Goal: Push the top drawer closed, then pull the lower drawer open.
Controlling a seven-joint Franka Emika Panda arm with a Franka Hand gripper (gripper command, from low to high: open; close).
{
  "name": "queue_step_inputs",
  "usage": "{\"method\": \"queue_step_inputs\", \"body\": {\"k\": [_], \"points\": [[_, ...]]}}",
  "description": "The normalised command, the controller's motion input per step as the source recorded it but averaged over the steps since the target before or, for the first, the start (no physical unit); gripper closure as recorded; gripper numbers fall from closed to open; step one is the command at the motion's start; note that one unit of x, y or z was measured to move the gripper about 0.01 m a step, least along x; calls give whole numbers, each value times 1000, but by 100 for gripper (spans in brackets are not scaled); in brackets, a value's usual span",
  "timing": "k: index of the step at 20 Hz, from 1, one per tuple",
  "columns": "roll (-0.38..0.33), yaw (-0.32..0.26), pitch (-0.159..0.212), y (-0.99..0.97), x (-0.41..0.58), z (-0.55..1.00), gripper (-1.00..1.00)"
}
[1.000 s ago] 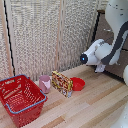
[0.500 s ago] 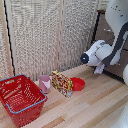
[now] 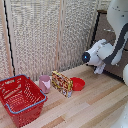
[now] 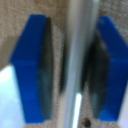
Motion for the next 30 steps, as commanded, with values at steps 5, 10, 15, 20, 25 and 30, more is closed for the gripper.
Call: {"method": "queue_step_inputs", "body": {"k": [5, 10, 15, 20, 25, 30], "points": [[0, 54, -31, 403, 7, 0, 100], [-1, 38, -26, 614, 82, 0, 100], [-4, 52, -37, 676, 16, 0, 100], [0, 48, -31, 725, 58, 0, 100], [-3, 31, -23, 669, 115, 0, 100], [-21, 46, 2, 259, 58, 30, -100]]}}
